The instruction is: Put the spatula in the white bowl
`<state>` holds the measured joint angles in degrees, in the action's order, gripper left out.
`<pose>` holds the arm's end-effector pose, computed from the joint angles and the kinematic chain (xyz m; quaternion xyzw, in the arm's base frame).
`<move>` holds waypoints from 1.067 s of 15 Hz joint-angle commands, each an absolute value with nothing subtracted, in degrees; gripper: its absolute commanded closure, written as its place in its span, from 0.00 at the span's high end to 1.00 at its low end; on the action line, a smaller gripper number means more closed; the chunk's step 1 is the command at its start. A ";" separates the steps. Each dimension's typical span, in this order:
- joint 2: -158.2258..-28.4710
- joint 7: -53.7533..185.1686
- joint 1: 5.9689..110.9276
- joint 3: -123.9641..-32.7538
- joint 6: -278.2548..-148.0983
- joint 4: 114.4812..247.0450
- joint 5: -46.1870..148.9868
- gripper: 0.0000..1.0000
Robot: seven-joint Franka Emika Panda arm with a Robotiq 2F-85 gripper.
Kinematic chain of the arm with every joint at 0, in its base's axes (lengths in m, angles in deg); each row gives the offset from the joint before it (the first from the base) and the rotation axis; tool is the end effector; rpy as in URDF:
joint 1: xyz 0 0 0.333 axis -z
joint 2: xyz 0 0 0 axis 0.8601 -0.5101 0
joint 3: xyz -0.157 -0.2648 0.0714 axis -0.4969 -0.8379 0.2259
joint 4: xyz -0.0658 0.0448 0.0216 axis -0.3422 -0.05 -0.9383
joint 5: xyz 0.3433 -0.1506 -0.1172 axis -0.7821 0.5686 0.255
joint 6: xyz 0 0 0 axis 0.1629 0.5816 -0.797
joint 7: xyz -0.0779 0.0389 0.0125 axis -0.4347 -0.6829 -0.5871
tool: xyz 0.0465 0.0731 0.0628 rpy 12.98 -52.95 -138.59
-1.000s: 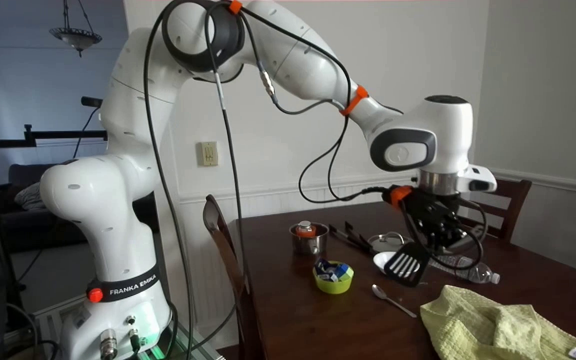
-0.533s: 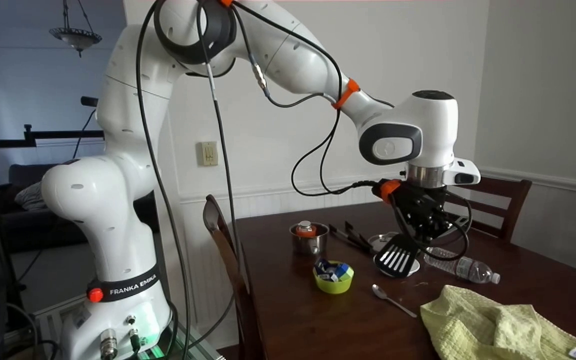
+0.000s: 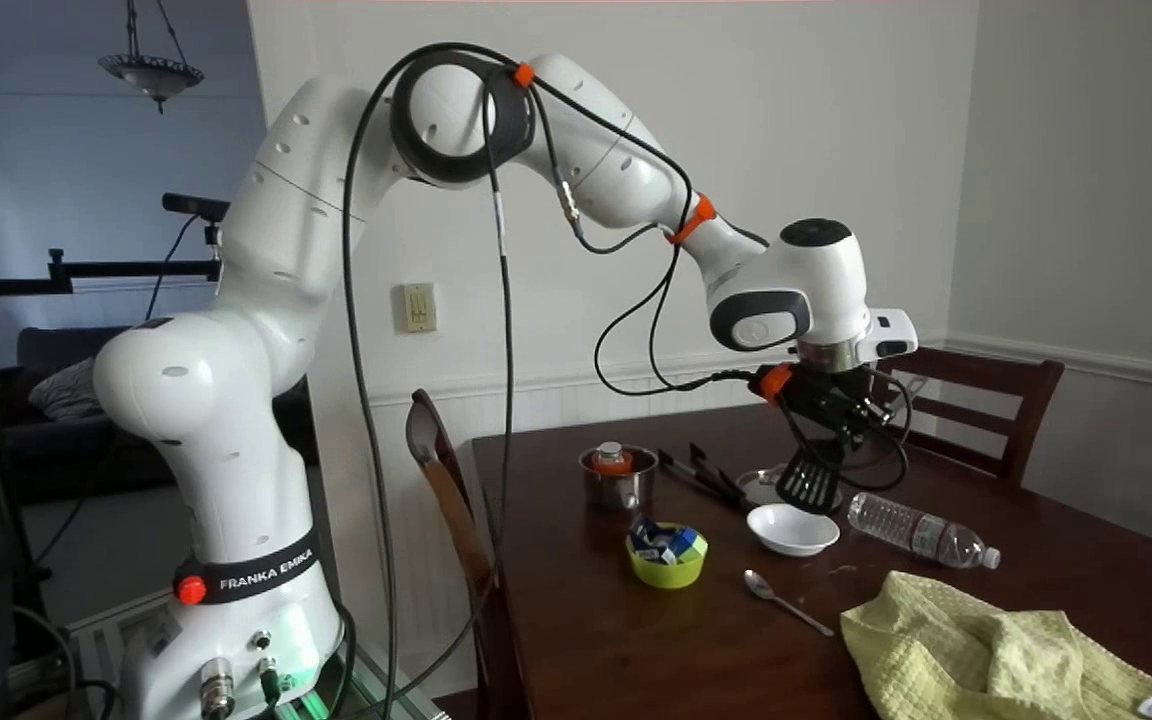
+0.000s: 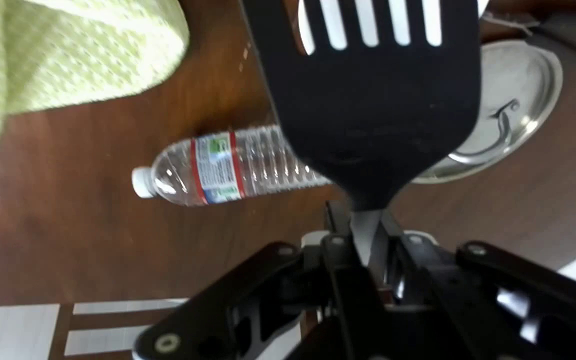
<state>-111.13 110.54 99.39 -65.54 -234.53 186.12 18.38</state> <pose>0.5870 -0.3943 0.2889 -0.9490 0.1562 -0.2709 0.0410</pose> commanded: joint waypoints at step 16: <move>-135.46 101.63 91.80 -67.26 -217.78 154.14 30.64 0.04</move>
